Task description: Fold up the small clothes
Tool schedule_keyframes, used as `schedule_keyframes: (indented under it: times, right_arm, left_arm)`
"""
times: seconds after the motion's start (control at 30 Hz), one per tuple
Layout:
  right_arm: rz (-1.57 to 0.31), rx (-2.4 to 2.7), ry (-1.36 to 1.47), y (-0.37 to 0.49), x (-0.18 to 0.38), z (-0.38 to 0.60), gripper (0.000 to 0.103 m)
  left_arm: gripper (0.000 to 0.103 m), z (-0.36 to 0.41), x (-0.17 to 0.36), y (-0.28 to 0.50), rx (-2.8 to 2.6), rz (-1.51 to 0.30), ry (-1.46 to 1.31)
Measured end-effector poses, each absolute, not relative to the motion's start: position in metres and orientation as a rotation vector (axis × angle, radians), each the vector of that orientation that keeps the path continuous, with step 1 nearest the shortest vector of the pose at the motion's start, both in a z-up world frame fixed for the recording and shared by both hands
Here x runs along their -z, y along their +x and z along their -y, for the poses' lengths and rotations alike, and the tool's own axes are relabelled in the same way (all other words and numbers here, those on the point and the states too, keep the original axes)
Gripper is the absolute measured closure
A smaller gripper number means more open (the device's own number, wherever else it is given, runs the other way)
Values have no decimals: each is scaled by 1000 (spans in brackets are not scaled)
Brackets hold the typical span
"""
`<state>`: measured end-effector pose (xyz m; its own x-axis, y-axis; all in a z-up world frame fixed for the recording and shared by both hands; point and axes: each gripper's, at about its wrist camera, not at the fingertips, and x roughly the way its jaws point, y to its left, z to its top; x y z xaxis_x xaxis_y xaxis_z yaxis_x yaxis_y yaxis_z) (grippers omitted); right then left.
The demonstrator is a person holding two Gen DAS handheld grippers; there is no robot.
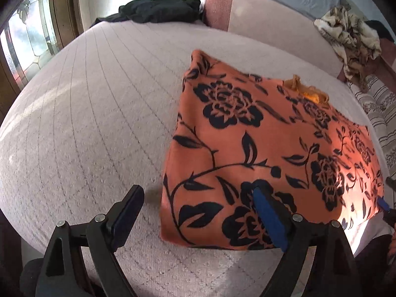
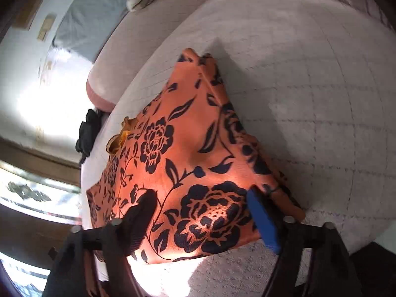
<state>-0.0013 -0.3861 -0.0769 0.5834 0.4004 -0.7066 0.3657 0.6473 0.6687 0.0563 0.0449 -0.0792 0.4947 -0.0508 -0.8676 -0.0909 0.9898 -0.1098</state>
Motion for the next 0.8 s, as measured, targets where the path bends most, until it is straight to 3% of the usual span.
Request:
schedule_keyframes:
  times: [0.2, 0.37, 0.57, 0.6, 0.63, 0.67, 0.8]
  right_arm:
    - [-874, -10, 903, -38, 29, 385, 23]
    - [-937, 39, 1078, -61, 72, 376, 23]
    - [-863, 113, 1218, -40, 95, 388, 22]
    - [-847, 119, 1208, -38, 93, 389, 28]
    - [-826, 123, 1179, -35, 90, 390, 45]
    - [-840, 128, 1147, -30, 90, 391, 95]
    - [-843, 137, 1093, -31, 86, 392, 96]
  left_arm:
    - [13, -42, 34, 43, -22, -866, -198]
    - [13, -4, 35, 53, 84, -862, -181]
    - [13, 32, 45, 58, 154, -848, -135]
    - [13, 34, 48, 59, 153, -860, -132]
    - [13, 36, 51, 60, 153, -868, -133]
    - [13, 37, 52, 60, 150, -873, -135]
    - [13, 39, 43, 57, 149, -849, -122]
